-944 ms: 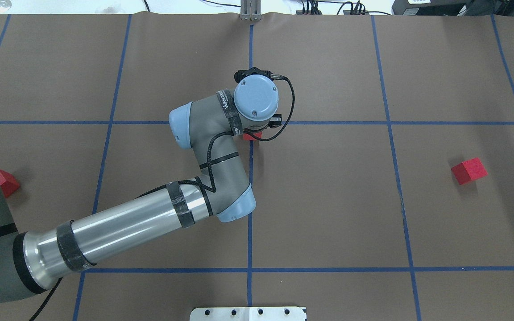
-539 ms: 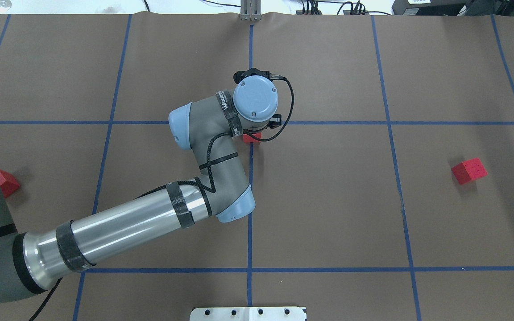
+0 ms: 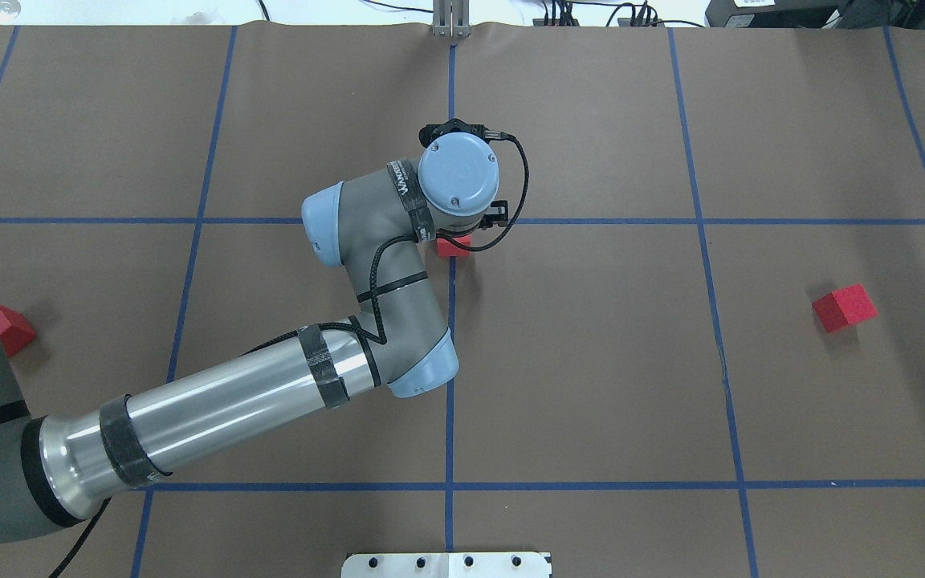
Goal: Form red blocks into L shape at center
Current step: 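Open the left gripper and lift it away from the cube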
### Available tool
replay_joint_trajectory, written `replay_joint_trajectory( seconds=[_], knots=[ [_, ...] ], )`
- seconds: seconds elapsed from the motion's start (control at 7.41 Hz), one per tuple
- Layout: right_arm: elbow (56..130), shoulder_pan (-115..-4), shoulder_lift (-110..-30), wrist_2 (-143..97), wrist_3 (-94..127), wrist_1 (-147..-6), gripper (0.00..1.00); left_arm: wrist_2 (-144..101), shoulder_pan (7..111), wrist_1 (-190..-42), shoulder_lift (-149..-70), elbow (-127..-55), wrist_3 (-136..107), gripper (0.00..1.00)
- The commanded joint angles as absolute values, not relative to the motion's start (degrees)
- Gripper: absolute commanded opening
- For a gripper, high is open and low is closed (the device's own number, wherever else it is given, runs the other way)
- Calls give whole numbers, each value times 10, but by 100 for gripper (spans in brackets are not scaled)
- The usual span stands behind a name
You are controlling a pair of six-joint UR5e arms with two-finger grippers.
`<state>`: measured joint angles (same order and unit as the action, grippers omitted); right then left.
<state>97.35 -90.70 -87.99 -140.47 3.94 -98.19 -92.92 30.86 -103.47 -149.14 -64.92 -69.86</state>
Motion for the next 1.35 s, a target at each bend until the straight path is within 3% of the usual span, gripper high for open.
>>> replay_joint_trajectory(
  seconds=[0.0, 0.54, 0.81, 0.94, 1.21],
  knots=[
    [1049, -903, -861, -1402, 40, -983, 99, -931, 320, -1033, -1492, -665, -706, 99],
    [1044, -812, -847, -1401, 44, -970, 99, -1060, 410, -920, -1487, -778, -697, 99],
    [1055, -746, -852, -1395, 122, -911, 99, -1109, 455, -895, -1408, -875, -646, 99],
    [1054, -719, -873, -1391, 194, -837, 98, -1110, 473, -876, -1348, -944, -592, 99],
    [1048, -678, -956, -1346, 240, -651, 99, -1131, 500, -871, -1310, -977, -556, 99]
  ],
)
